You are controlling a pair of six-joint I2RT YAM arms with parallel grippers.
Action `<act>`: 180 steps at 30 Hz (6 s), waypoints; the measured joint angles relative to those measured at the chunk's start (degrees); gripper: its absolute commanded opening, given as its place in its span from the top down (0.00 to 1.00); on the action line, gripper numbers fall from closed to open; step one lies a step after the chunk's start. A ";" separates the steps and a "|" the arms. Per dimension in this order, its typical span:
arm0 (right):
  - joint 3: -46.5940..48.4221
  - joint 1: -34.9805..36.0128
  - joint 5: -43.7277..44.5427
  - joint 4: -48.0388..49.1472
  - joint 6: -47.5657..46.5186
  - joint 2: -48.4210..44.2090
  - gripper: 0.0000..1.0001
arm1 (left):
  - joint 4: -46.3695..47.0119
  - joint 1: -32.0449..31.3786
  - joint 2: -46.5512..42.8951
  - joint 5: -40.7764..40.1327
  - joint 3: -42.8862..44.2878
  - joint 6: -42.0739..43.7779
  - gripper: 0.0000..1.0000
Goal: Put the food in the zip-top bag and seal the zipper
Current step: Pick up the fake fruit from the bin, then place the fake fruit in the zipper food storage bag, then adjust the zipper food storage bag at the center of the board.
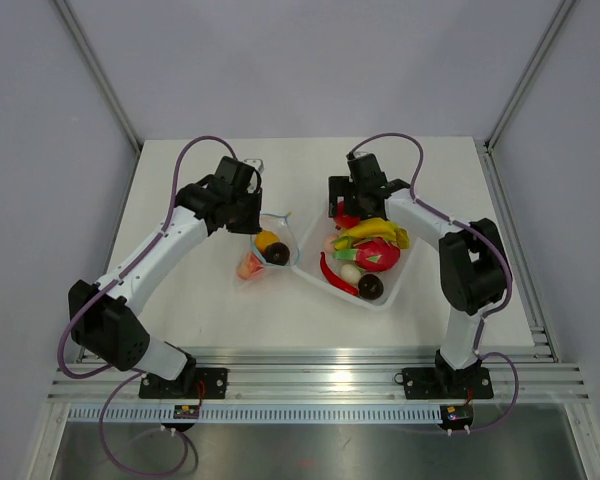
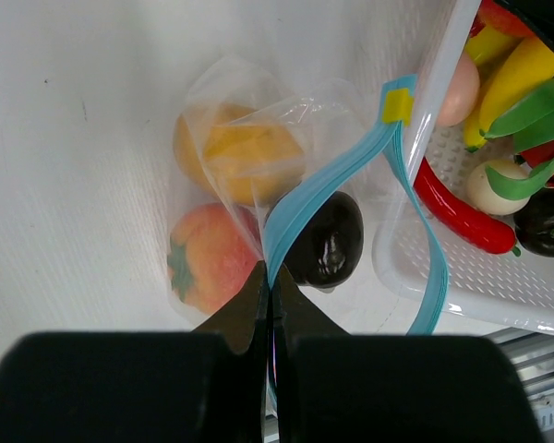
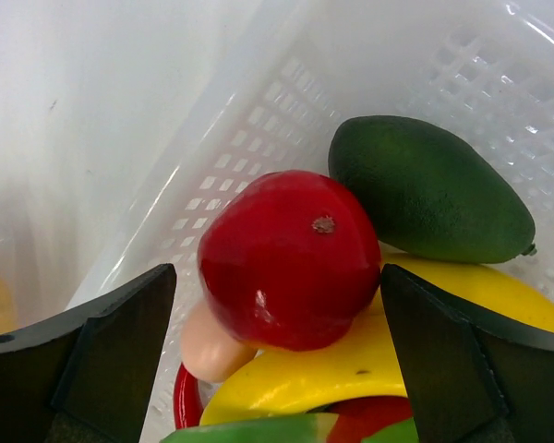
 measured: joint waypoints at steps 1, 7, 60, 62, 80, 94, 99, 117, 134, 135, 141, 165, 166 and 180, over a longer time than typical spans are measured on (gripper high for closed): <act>0.00 -0.20 -0.17 0.15 -0.11 0.61 0.03 | -0.09 0.00 0.00 0.00 0.00 0.00 1.00; -0.33 -0.68 -0.79 1.03 0.15 1.36 0.36 | -0.59 0.00 0.00 -0.22 0.00 0.00 1.00; 0.74 19.98 -5.68 4.68 14.64 -8.76 0.02 | -1.40 4.24 0.22 12.52 2.14 -0.83 1.00; 0.74 20.09 -5.68 4.55 14.60 -9.11 0.02 | -1.25 4.85 0.22 13.77 2.14 -1.09 1.00; -8.48 20.33 1.20 3.43 15.52 -23.23 0.13 | -0.81 5.92 0.20 18.23 2.12 -1.38 1.00; -19.23 20.35 -1.22 4.90 19.12 -23.19 0.40 | 0.02 6.10 0.20 19.41 2.12 -1.60 1.00; -18.32 20.37 -3.91 7.85 19.28 -17.31 0.56 | 0.00 6.27 0.11 19.45 2.12 -1.57 1.00; -0.72 20.50 -5.44 6.21 18.23 -11.87 1.00 | -3.39 8.74 -3.08 5.66 2.10 0.85 1.00; 1.62 21.59 -5.57 0.22 16.41 -10.29 1.00 | -5.40 8.74 -0.20 1.75 2.99 0.79 1.00; 1.90 21.59 -5.70 0.24 16.44 -10.19 1.00 | -5.16 8.72 -0.20 2.34 2.99 0.79 1.00; 6.69 21.59 -5.92 -0.52 16.94 -8.22 1.00 | -3.67 5.66 -0.20 3.52 2.99 0.22 1.00; 6.69 22.58 -3.54 -2.08 19.37 -6.99 1.00 | -4.87 4.81 0.44 -4.26 2.97 0.22 1.00; 6.69 22.58 -4.04 -2.01 19.58 -6.97 1.00 | -4.76 3.69 0.68 -4.50 2.95 0.15 1.00; 7.17 23.30 -5.57 -1.95 19.96 -6.88 1.00 | -6.34 1.66 3.52 -6.67 2.78 0.24 1.00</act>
